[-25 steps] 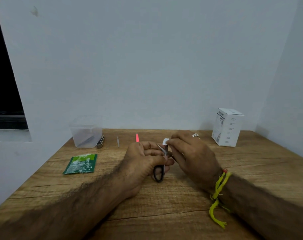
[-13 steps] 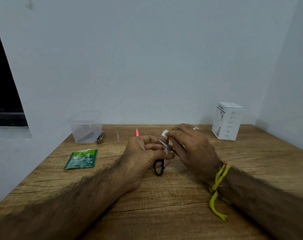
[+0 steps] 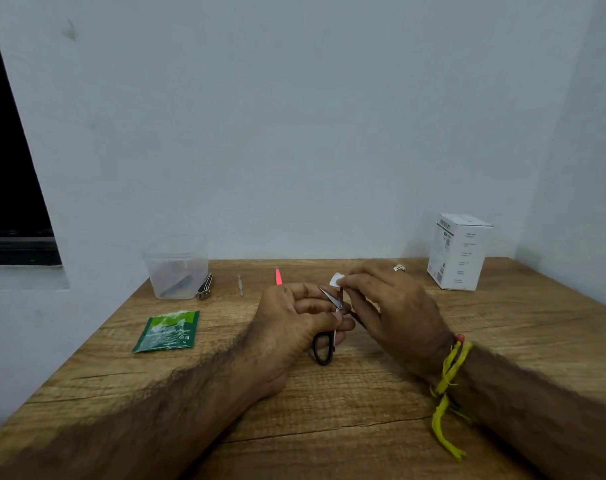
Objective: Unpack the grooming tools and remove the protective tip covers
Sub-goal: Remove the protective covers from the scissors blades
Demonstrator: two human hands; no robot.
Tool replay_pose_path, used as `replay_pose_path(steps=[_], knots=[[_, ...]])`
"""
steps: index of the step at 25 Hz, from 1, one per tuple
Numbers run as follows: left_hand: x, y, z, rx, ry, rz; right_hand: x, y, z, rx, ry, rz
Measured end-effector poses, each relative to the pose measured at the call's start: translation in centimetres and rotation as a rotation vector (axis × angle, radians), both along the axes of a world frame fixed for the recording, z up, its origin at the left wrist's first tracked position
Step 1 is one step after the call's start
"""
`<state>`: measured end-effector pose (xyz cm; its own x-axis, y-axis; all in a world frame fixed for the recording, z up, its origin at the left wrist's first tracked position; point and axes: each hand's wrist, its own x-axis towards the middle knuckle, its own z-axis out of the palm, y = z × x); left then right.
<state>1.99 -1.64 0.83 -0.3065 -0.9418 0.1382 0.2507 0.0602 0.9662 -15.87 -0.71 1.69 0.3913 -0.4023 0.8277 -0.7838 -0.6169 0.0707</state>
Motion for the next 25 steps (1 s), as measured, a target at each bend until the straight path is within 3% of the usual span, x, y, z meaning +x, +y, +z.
replay_pose_path(steps=[25], knots=[[0.03, 0.03, 0.18, -0.023, 0.013, -0.009, -0.47, 0.28, 0.02, 0.075, 0.073, 0.029]])
